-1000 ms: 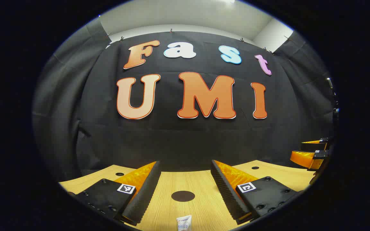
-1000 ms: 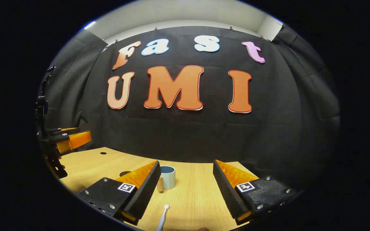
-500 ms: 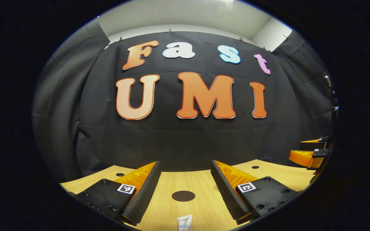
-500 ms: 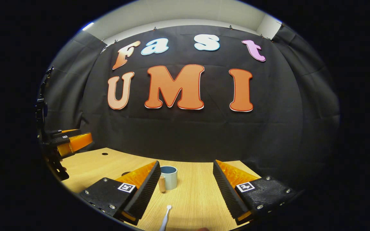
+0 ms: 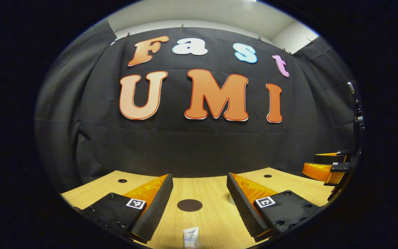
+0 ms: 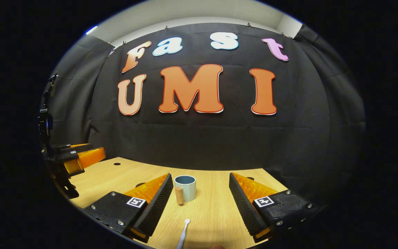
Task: Put the toothbrush and toothpaste on the desktop into the cup, then pick up the cup and place it on the coaster on the desktop.
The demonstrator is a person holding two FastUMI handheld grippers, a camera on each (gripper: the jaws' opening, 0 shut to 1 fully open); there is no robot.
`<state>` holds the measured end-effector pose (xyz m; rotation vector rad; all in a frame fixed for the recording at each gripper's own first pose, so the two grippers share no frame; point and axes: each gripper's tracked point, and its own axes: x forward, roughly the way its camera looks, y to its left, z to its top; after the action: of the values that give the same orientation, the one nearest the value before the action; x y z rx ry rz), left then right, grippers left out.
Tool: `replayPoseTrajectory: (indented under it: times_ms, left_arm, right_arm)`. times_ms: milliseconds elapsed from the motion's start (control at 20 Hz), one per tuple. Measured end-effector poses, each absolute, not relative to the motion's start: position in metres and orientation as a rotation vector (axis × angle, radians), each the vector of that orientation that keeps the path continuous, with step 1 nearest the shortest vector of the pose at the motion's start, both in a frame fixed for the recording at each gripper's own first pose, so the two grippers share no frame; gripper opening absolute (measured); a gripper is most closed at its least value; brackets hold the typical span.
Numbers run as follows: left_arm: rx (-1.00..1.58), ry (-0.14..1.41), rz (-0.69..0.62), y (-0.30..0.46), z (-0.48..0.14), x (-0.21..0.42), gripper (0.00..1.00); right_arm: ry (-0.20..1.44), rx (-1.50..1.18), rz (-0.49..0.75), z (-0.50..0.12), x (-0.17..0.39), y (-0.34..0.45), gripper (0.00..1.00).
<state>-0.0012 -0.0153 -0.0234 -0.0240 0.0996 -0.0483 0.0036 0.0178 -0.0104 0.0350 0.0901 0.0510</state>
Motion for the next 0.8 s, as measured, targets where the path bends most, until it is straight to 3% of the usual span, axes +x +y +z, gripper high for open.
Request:
replayPoseTrajectory:
  times_ms: [600,800]
  left_arm:
    - [0.023,0.446,-0.084,-0.018,-0.096,-0.008,0.96]
    - [0.017,0.597,-0.049,-0.003,-0.132,-0.014,1.00]
  right_arm:
    - [0.436,0.090,0.165,-0.056,0.004,0.044,0.97]
    - [0.548,0.079,0.182,-0.074,0.001,0.048,0.96]
